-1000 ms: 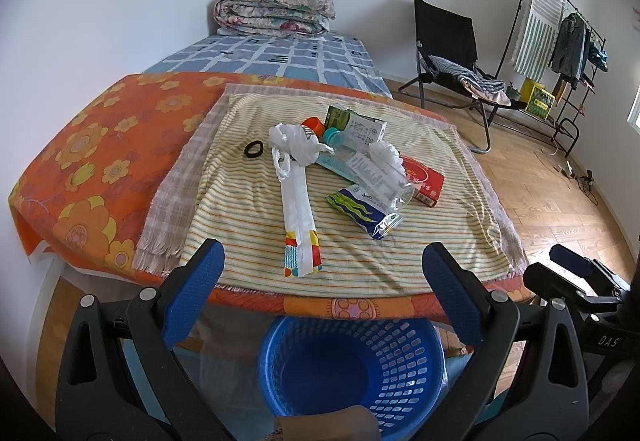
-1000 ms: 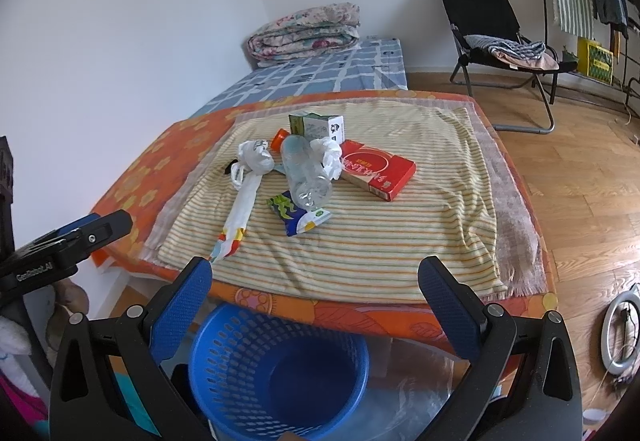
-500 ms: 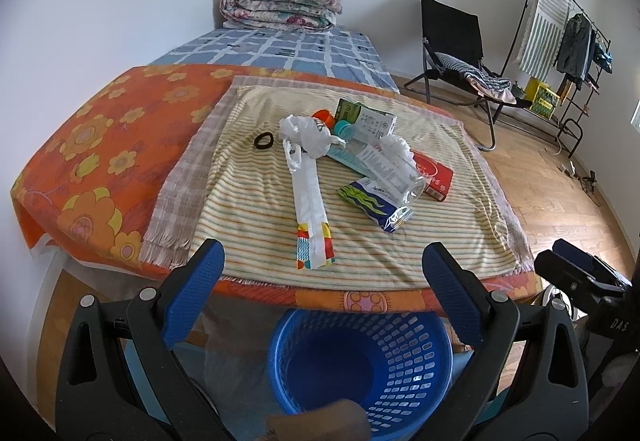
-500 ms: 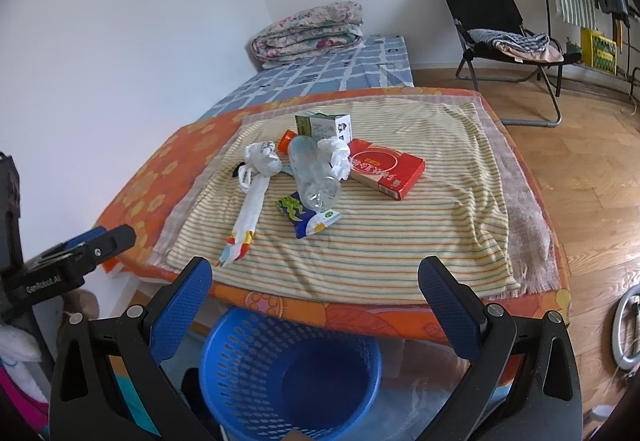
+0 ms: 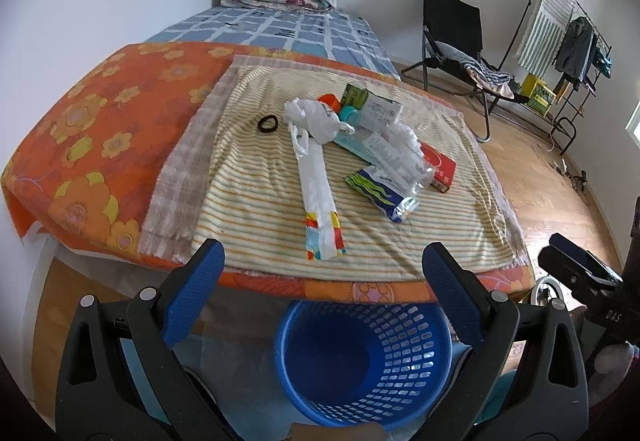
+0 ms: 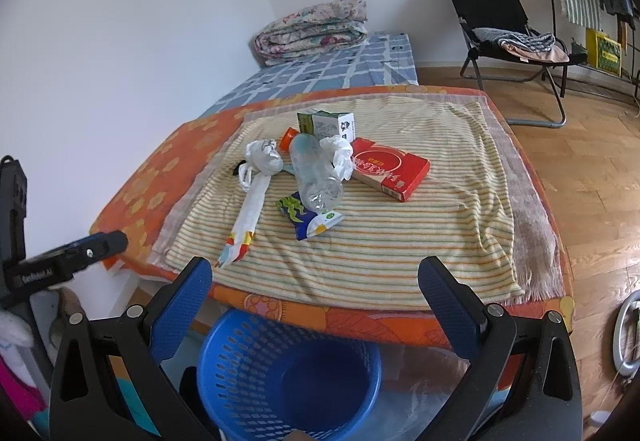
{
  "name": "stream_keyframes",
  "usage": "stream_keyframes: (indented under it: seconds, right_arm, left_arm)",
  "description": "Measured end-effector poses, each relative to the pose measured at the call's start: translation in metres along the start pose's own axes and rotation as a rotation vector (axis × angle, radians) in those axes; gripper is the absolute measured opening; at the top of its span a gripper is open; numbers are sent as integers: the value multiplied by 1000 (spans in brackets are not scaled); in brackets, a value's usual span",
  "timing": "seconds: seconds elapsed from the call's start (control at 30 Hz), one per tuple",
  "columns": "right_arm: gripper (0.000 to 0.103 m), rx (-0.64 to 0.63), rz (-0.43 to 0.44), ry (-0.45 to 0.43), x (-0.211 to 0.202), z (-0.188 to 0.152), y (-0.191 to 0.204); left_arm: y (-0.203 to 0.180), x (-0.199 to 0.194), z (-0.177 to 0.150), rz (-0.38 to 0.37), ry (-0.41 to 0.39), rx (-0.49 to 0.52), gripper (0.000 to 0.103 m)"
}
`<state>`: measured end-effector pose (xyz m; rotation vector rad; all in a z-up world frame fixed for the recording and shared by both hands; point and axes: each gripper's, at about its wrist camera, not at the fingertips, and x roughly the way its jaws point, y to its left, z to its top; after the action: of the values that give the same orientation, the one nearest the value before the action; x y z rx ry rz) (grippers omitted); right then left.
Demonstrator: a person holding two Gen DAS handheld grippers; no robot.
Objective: Collect trash
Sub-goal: 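Grasp the white plastic bag with the left tool while the right tool grasps the clear bottle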
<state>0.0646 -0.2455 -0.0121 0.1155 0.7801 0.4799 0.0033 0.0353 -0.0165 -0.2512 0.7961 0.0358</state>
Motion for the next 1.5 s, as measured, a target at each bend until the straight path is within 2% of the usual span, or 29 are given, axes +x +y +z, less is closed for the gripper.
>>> stream_keyframes:
  seconds: [0.23, 0.4, 0.5, 0.63, 0.73, 0.77, 1.0, 1.13, 1.33, 1.5]
  right_arm:
    - [102, -33, 37, 21, 2, 17, 0]
    - [101, -62, 102, 36, 12, 34, 2]
    - [92, -124, 119, 48, 24, 46, 10]
    - [85, -192, 147, 78, 45, 57, 20]
    - [76, -213, 166, 123, 69, 60, 24]
    - [72, -217, 165, 139, 77, 61, 25]
    - [71, -196, 131, 212, 125, 60, 20]
    - [71, -197, 110, 220, 144, 65, 19]
    - [70, -181, 68, 229, 166, 73, 17]
    - [70, -203, 36, 245, 180, 73, 20]
  left_arm:
    - [15, 10, 23, 16, 12, 6, 101]
    - [33, 22, 43, 36, 14, -21, 99]
    - [43, 31, 57, 43, 11, -48, 99]
    - [45, 42, 77, 52, -10, -42, 98]
    - [42, 56, 93, 44, -9, -37, 92]
    - [42, 64, 100, 33, 1, -41, 90]
    - [34, 123, 134, -31, 68, -94, 82]
    - [33, 164, 149, -62, 122, -134, 79]
    - [32, 213, 160, -53, 168, -181, 79]
    - [22, 243, 158, -16, 205, -152, 79]
